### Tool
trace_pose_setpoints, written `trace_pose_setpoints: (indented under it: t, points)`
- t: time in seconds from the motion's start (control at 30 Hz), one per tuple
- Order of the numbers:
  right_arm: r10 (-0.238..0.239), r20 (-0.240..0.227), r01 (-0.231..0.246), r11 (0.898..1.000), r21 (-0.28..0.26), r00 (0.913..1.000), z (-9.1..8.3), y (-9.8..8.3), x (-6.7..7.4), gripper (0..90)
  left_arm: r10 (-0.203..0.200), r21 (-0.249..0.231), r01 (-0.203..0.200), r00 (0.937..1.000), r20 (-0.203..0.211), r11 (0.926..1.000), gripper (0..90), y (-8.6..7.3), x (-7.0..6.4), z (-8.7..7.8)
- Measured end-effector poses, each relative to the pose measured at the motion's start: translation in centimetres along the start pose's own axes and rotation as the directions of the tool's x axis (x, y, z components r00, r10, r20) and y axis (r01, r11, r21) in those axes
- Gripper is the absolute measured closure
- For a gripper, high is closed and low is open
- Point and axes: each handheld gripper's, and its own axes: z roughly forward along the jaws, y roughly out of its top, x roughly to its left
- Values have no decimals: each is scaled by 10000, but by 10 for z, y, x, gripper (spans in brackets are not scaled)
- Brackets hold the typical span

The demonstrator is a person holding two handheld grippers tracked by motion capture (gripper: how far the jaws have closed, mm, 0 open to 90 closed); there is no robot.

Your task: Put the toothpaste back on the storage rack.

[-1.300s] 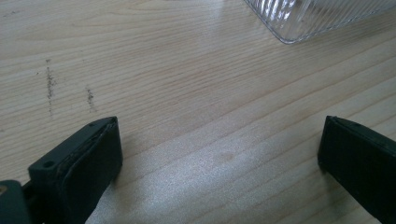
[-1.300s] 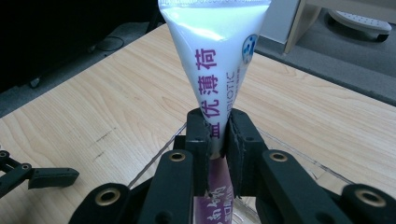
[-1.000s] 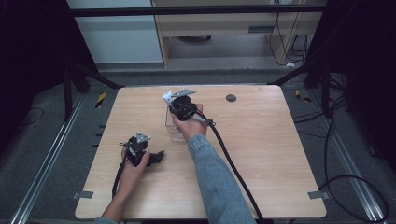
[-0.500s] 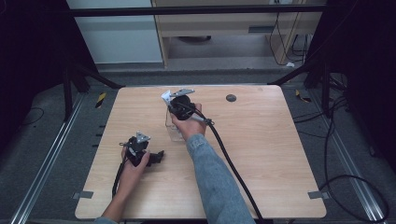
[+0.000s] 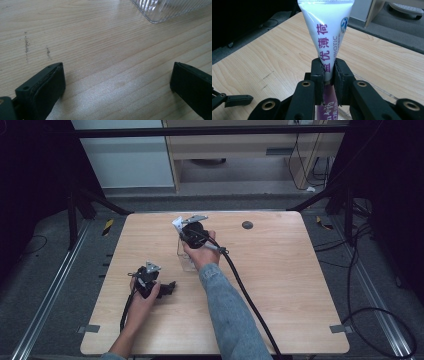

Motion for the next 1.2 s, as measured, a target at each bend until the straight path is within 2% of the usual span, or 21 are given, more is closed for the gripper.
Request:
trace_pose_setpoints:
  t: [0.7,1.2]
  points:
    - [72,-172,-72,10000,-22,9998,-5,1,-1,752,9,0,-9,10000,4,10000,0,0,0,0]
    - [-119,-156,117,9999,-115,9998,-17,2,-1,740,9,-1,-9,10000,4,10000,0,0,0,0]
